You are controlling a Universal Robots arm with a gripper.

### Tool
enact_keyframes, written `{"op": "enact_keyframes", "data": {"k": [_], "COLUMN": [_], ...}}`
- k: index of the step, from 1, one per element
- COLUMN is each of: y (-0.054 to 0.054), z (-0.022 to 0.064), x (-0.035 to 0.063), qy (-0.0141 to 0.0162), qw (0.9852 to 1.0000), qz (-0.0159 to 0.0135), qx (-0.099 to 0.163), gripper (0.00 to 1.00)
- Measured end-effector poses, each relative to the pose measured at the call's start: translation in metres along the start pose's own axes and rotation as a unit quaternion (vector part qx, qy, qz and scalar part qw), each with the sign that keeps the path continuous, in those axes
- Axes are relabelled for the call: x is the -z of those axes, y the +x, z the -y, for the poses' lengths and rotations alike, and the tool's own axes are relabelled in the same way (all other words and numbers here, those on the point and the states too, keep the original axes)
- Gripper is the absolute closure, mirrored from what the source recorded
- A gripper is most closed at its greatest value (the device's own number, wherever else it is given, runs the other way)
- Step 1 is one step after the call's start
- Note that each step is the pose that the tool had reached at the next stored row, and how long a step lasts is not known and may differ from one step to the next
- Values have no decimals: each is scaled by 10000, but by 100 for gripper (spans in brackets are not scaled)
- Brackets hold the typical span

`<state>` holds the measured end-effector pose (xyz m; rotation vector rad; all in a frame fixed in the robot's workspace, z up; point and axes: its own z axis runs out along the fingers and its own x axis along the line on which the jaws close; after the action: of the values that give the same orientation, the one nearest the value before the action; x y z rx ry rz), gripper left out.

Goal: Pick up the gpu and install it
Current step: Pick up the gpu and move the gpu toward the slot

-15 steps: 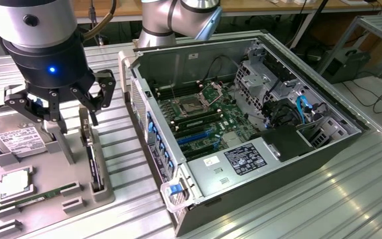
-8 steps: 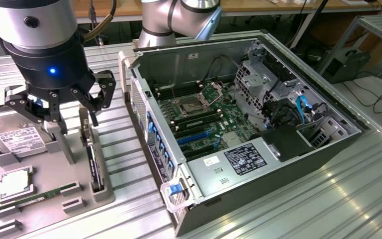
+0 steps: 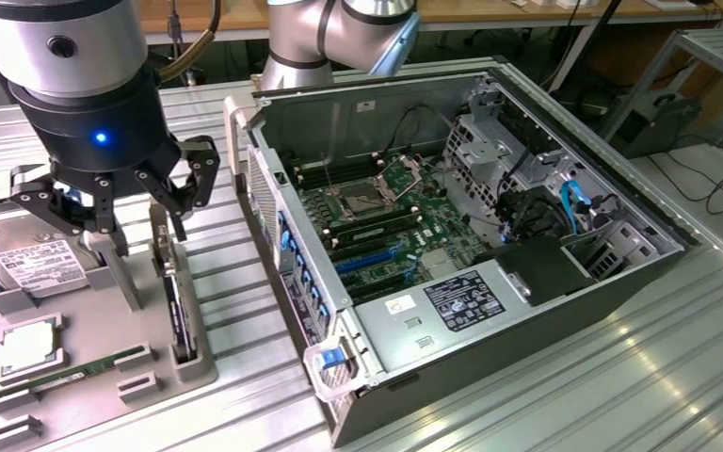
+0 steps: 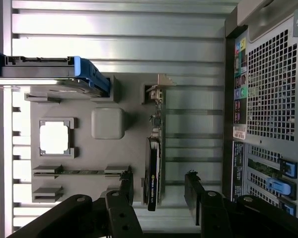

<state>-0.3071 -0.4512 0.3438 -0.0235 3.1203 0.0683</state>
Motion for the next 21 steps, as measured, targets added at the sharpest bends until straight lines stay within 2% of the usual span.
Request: {"op": "enact_keyframes", "data": {"k": [21], "y": [2], "z": [25], "x": [-90], "qy": [0], "qw": [10000], "qz": [0], "qx": [1], "gripper": [46]}}
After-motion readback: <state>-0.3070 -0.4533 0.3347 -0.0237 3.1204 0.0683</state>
